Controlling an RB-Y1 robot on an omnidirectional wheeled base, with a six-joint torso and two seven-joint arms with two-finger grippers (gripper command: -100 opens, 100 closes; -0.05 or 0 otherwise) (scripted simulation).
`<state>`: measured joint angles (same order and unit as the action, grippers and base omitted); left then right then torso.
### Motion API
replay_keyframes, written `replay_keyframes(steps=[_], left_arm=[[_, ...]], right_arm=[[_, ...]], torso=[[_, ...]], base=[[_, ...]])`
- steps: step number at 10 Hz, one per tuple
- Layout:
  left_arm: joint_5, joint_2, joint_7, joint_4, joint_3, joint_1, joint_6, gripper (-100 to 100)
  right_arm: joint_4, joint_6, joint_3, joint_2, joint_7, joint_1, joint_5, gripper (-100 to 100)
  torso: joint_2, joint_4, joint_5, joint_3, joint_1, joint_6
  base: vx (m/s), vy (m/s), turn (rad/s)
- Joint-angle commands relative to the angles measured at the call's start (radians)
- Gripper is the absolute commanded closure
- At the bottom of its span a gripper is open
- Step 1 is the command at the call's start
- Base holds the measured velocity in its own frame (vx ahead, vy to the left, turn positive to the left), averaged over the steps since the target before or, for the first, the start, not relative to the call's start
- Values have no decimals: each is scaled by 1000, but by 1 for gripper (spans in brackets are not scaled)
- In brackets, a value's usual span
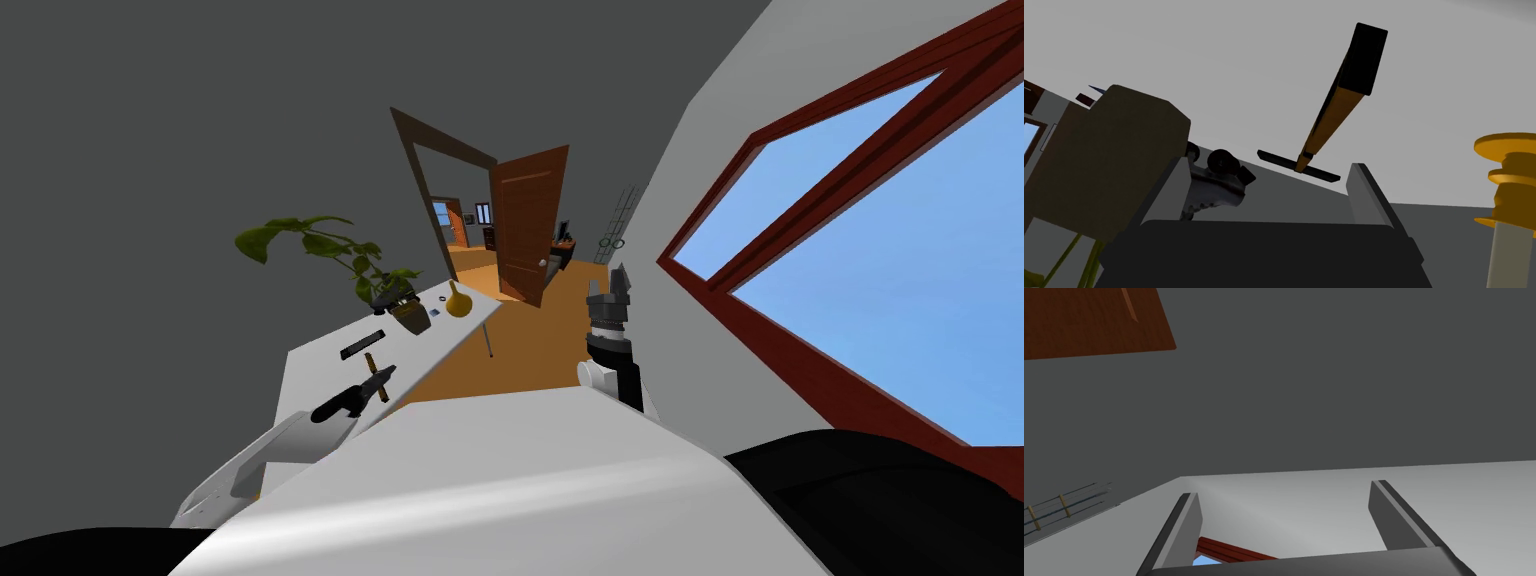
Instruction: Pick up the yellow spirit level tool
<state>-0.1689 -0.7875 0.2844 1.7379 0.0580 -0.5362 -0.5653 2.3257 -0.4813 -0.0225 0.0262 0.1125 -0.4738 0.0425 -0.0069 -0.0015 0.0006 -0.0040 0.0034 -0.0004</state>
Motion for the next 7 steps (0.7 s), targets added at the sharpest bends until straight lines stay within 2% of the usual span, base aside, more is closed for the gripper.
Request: replay_keyframes(steps=[1,4,7], left_arm=[[-28,-38,0,-21,-13,-8,-29,-100],[-68,-92,0,-63,-39,-13,-70,-100],[-117,-164,3,-116,-69,-21,-127,-100]], right_arm=[[0,0,0,0,0,0,0,0],[0,0,0,0,0,0,0,0],[0,0,0,0,0,0,0,0]], torso=[[0,0,0,0,0,0],[0,0,0,0,1,0],[-1,0,1,-1,2,0]], base=[[115,60,-65],[113,61,-59],[128,75,-80]])
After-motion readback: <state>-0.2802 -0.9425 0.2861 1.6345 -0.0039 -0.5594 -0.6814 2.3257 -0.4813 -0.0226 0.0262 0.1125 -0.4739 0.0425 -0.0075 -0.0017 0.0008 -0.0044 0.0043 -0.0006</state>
